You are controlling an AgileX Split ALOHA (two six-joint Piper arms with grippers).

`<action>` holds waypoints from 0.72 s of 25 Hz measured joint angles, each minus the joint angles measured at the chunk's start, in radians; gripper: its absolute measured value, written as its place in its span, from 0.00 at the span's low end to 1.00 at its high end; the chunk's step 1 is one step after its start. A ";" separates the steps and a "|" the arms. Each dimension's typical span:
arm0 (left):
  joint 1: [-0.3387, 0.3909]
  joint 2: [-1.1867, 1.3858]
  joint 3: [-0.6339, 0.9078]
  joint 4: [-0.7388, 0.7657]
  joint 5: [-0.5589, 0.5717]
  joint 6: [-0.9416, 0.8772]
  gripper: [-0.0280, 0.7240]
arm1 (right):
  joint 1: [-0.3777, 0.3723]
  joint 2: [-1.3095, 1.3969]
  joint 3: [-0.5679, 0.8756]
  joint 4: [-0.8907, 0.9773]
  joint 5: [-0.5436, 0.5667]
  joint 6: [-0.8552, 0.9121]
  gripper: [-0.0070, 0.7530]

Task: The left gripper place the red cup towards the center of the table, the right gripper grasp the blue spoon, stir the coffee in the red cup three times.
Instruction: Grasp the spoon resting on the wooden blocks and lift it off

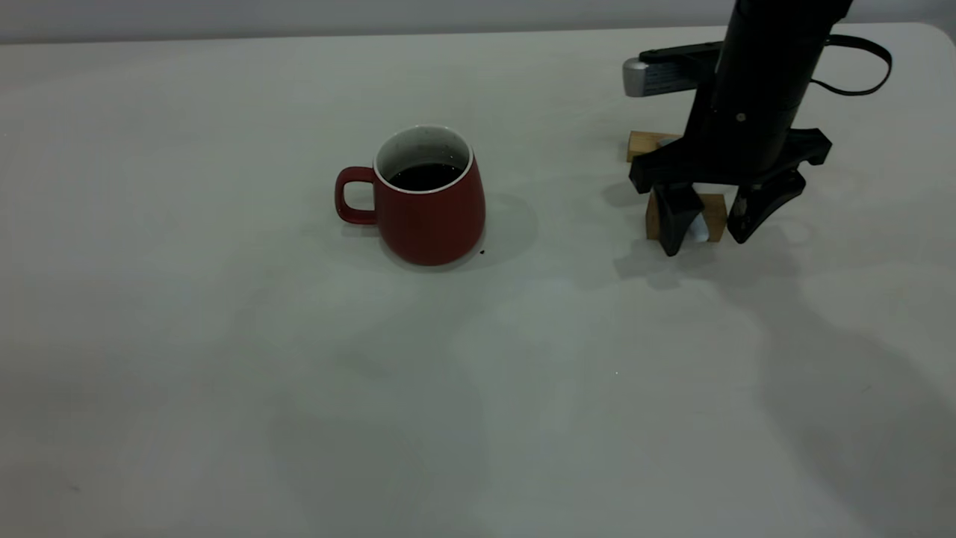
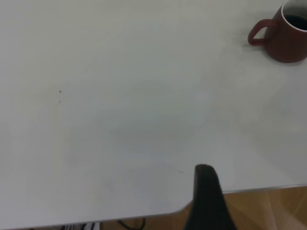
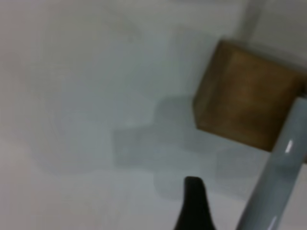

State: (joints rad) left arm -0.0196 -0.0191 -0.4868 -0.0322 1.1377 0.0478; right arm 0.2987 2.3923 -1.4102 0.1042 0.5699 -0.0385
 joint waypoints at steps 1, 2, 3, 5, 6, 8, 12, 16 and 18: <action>0.000 0.000 0.000 0.000 0.000 0.000 0.82 | -0.001 0.000 0.000 -0.002 -0.004 0.001 0.80; 0.000 0.000 0.000 0.000 0.000 0.000 0.82 | -0.002 0.000 0.000 -0.003 -0.004 0.001 0.77; 0.000 0.000 0.000 0.000 0.000 0.000 0.82 | -0.003 0.000 0.000 -0.003 -0.004 0.002 0.73; 0.000 0.000 0.000 0.000 0.000 0.000 0.82 | -0.003 0.002 0.000 -0.003 -0.007 0.002 0.64; 0.000 0.000 0.000 0.000 0.000 0.000 0.82 | -0.003 0.006 -0.001 -0.003 -0.008 0.002 0.59; 0.000 0.000 0.000 0.000 0.000 0.000 0.82 | -0.003 0.016 -0.003 -0.003 -0.010 0.002 0.47; 0.000 0.000 0.000 0.000 0.000 0.000 0.82 | -0.003 0.025 -0.003 -0.018 -0.010 0.002 0.22; 0.000 0.000 0.000 0.000 0.000 0.001 0.82 | -0.004 0.005 -0.046 -0.031 0.065 0.003 0.18; 0.000 0.000 0.000 0.000 0.000 0.001 0.82 | -0.004 -0.030 -0.103 -0.032 0.143 0.003 0.18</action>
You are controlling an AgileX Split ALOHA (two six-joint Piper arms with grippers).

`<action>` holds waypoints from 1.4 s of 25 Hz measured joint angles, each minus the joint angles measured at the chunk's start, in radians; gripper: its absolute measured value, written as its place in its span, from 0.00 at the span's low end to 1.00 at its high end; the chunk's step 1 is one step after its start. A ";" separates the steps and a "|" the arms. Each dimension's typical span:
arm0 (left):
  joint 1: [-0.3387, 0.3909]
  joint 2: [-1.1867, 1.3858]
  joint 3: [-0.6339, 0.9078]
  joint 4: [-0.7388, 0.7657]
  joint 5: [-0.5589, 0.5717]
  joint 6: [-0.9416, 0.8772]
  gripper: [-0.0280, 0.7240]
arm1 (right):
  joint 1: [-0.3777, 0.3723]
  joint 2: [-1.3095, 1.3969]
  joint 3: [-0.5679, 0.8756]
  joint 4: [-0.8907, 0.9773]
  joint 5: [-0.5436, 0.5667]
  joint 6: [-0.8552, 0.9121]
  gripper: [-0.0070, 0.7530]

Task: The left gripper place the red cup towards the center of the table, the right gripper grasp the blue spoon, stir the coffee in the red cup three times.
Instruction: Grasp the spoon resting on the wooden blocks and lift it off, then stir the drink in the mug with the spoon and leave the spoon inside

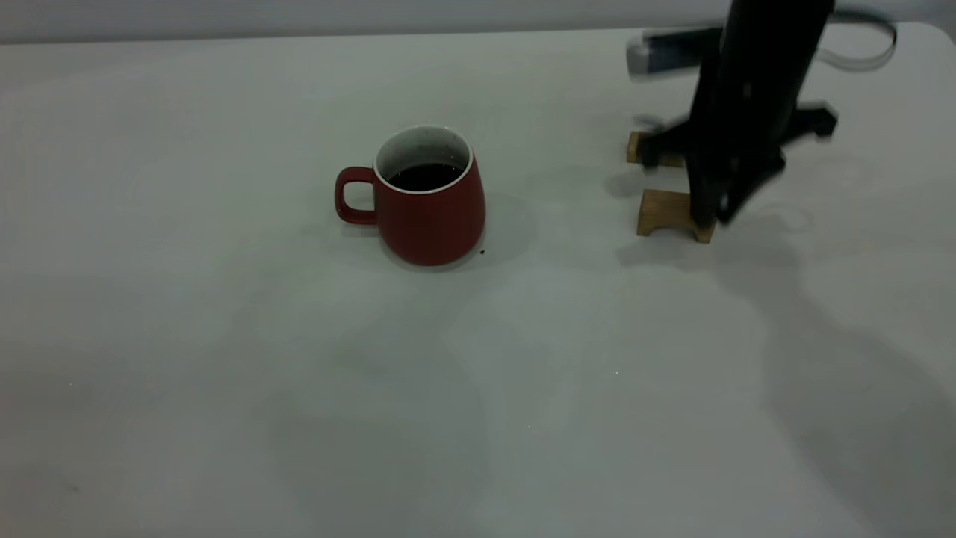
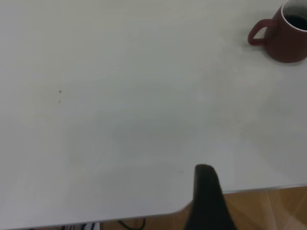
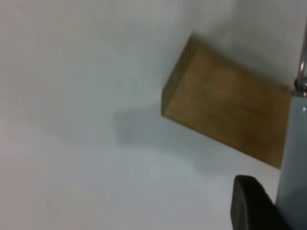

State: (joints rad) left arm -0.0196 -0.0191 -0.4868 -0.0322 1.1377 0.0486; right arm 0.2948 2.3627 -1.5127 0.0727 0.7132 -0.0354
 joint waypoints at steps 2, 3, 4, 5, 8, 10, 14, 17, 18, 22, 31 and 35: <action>0.000 0.000 0.000 0.000 0.000 0.000 0.82 | -0.001 -0.041 -0.064 0.031 0.104 0.000 0.18; 0.000 0.000 0.000 0.000 0.000 0.000 0.82 | -0.002 -0.060 -0.099 0.067 0.158 0.000 0.18; 0.000 0.000 0.000 0.000 0.000 0.000 0.82 | -0.002 -0.081 -0.131 0.118 0.200 0.000 0.18; 0.000 0.000 0.000 0.000 0.000 0.000 0.82 | -0.003 -0.098 -0.155 0.178 0.241 0.000 0.18; 0.000 0.000 0.000 0.000 0.000 0.000 0.82 | -0.001 -0.124 -0.211 0.400 0.293 0.007 0.18; 0.000 0.000 0.000 0.000 0.000 0.000 0.82 | 0.008 -0.124 -0.218 0.578 0.294 0.035 0.18; 0.000 0.000 0.000 0.000 0.000 0.000 0.82 | 0.040 -0.123 -0.218 0.935 0.275 0.161 0.18; 0.000 0.000 0.000 0.000 0.000 0.000 0.82 | 0.060 -0.114 -0.221 1.137 0.265 0.322 0.18; 0.000 0.000 0.000 0.000 0.000 -0.001 0.82 | 0.068 -0.105 -0.221 1.195 0.262 0.397 0.18; 0.000 0.000 0.000 0.000 0.000 -0.001 0.82 | 0.110 -0.063 -0.221 1.347 0.255 0.705 0.18; 0.000 0.000 0.000 0.000 0.000 -0.002 0.82 | 0.154 -0.052 -0.221 1.421 0.258 0.954 0.18; 0.000 0.000 0.000 0.000 0.000 -0.002 0.82 | 0.154 -0.028 -0.221 1.486 0.258 0.992 0.18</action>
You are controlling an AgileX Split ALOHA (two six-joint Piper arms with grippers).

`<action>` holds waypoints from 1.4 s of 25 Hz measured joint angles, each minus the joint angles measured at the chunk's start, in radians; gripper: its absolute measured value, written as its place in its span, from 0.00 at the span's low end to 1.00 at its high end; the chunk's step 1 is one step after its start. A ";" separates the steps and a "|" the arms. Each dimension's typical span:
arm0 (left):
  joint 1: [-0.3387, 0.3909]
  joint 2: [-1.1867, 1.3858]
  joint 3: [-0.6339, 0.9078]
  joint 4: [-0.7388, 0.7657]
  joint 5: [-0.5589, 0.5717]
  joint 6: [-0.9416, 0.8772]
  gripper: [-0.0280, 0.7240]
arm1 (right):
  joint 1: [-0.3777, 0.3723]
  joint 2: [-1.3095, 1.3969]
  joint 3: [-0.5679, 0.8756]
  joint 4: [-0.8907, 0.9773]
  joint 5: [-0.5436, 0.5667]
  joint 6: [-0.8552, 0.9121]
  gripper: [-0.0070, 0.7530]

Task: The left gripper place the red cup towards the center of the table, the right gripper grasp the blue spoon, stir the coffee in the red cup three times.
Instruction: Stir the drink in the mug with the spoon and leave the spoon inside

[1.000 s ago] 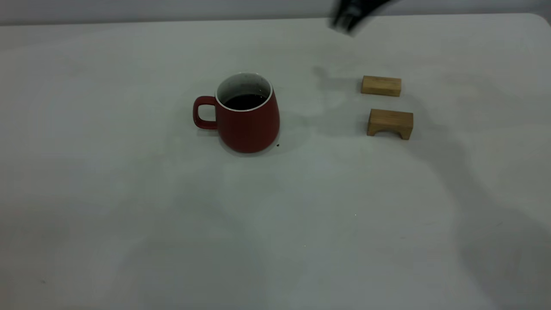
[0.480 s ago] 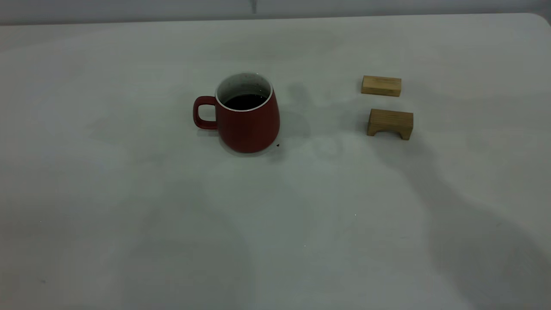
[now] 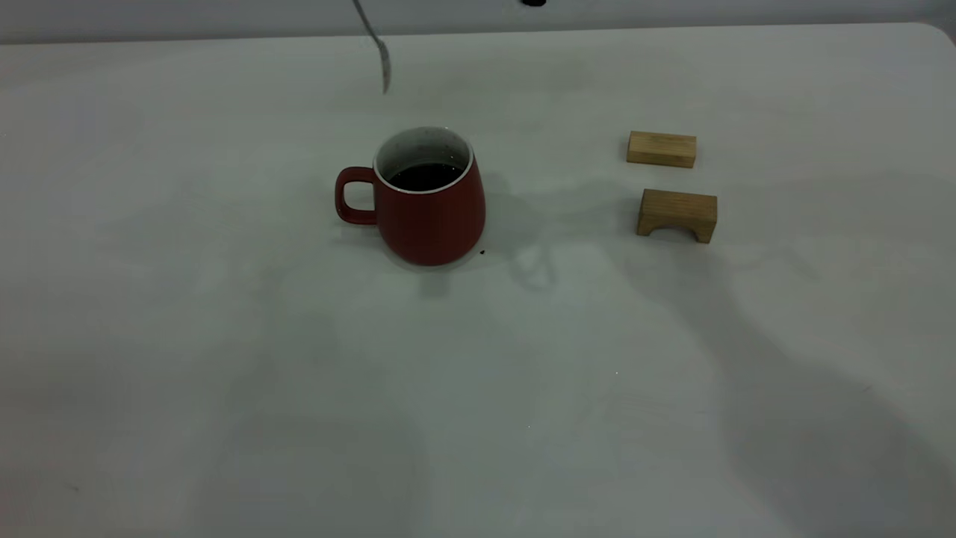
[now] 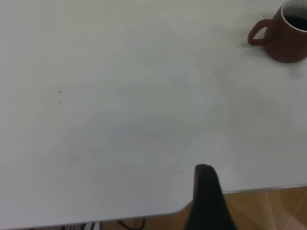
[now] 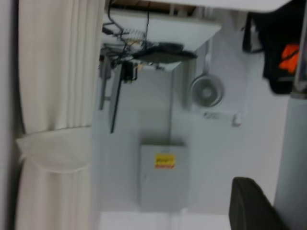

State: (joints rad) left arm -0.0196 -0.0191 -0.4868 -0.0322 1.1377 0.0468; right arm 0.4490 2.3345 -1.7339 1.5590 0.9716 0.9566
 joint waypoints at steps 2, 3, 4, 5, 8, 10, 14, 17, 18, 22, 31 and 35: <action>0.000 0.000 0.000 0.000 0.000 0.000 0.82 | 0.000 0.036 0.000 0.039 0.000 0.002 0.18; 0.000 0.000 0.000 0.000 0.000 0.000 0.82 | -0.003 0.057 0.000 0.050 0.000 0.002 0.18; 0.000 0.000 0.000 0.000 0.000 0.000 0.82 | -0.008 0.074 0.000 0.060 0.000 0.002 0.18; 0.000 0.000 0.000 0.000 0.000 0.000 0.82 | -0.013 0.093 0.000 0.067 0.000 0.002 0.18; 0.000 0.000 0.000 0.000 0.000 0.000 0.82 | -0.044 0.141 0.000 0.078 0.000 -0.019 0.18; 0.000 0.000 0.000 0.000 0.000 0.000 0.82 | -0.066 0.170 0.000 0.091 0.014 -0.063 0.18; 0.000 0.000 0.000 0.000 0.000 0.000 0.82 | -0.099 0.230 0.000 0.155 0.085 -0.203 0.18; 0.000 0.000 0.000 0.000 0.000 0.000 0.82 | -0.099 0.265 0.000 0.185 0.130 -0.305 0.18; 0.000 0.000 0.000 0.000 0.000 0.000 0.82 | -0.098 0.271 0.000 0.187 0.138 -0.317 0.18; 0.000 0.000 0.000 0.000 0.000 0.000 0.82 | -0.084 0.275 0.000 0.193 0.149 -0.333 0.18; 0.000 0.000 0.000 0.000 0.000 0.001 0.82 | -0.138 0.303 -0.002 0.143 0.163 -0.352 0.18; 0.000 0.000 0.000 0.000 0.000 0.001 0.82 | -0.143 0.315 -0.002 0.116 0.166 -0.290 0.18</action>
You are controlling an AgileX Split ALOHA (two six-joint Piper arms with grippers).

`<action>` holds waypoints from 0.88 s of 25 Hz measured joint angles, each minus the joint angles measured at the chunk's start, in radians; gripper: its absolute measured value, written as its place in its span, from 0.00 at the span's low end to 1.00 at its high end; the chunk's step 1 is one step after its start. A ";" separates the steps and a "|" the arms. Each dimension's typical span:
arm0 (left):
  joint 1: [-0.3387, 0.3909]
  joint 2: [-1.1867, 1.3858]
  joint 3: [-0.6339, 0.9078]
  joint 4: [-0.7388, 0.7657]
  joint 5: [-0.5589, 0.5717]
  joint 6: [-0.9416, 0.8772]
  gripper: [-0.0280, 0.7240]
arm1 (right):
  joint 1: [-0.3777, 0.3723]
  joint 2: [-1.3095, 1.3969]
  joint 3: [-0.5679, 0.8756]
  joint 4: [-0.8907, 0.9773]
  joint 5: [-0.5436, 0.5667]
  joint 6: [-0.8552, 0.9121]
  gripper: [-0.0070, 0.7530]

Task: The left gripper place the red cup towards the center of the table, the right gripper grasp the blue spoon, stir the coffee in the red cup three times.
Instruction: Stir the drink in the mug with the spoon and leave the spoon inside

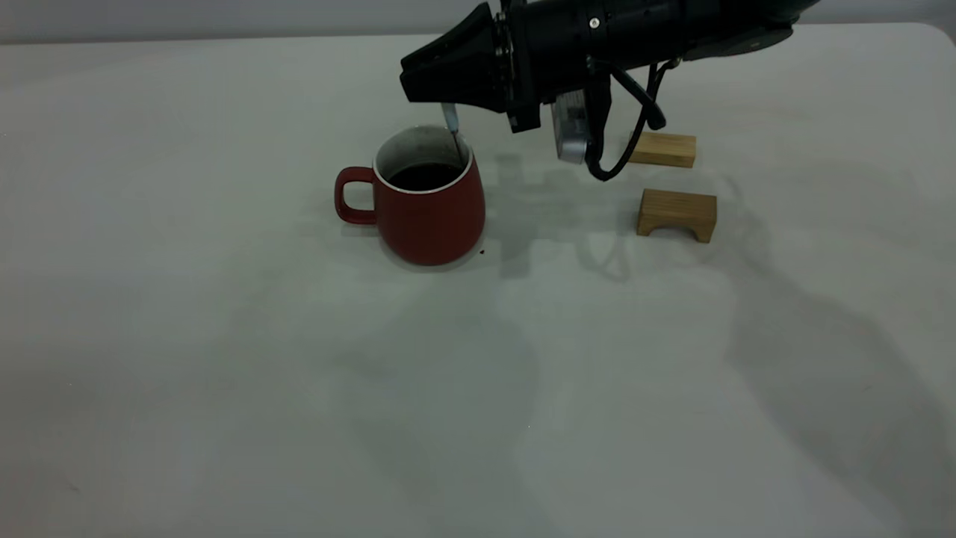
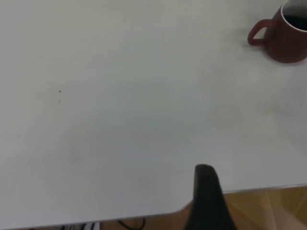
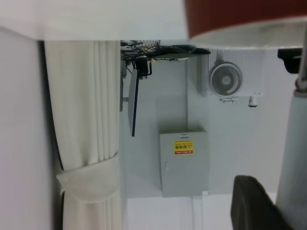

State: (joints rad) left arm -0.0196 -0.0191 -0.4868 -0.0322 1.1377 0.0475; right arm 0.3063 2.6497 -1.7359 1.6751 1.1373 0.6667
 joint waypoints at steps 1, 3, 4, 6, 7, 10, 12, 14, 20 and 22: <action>0.000 0.000 0.000 0.000 0.000 0.000 0.82 | 0.008 0.000 0.000 0.007 0.000 0.007 0.18; 0.000 0.000 0.000 0.000 0.000 0.000 0.82 | 0.037 0.000 0.000 0.044 0.003 0.008 0.18; 0.000 0.000 0.000 0.000 0.000 0.000 0.82 | 0.050 0.000 0.000 0.060 0.004 -0.002 0.18; 0.000 0.000 0.000 0.000 0.000 0.000 0.82 | 0.072 0.000 -0.004 0.073 0.004 -0.053 0.18; 0.000 0.000 0.000 0.000 0.000 0.000 0.82 | 0.077 0.000 -0.009 0.074 0.001 -0.093 0.18; 0.000 0.000 0.000 0.000 0.000 0.000 0.82 | 0.075 0.000 -0.015 0.080 -0.028 -0.213 0.18; 0.000 0.000 0.000 0.000 0.000 0.000 0.82 | 0.063 0.004 -0.015 0.077 -0.029 -0.236 0.18; 0.000 0.000 0.000 -0.001 0.000 0.000 0.82 | 0.051 0.005 -0.015 0.049 -0.028 -0.209 0.18; 0.000 0.000 0.000 -0.001 0.000 -0.001 0.82 | 0.037 0.006 -0.019 -0.034 -0.023 0.079 0.18; 0.000 0.000 0.000 -0.001 0.000 -0.001 0.82 | 0.054 0.006 -0.019 -0.032 -0.023 0.087 0.18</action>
State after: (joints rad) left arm -0.0196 -0.0191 -0.4868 -0.0330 1.1377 0.0465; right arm 0.3600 2.6557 -1.7545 1.6434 1.1146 0.7534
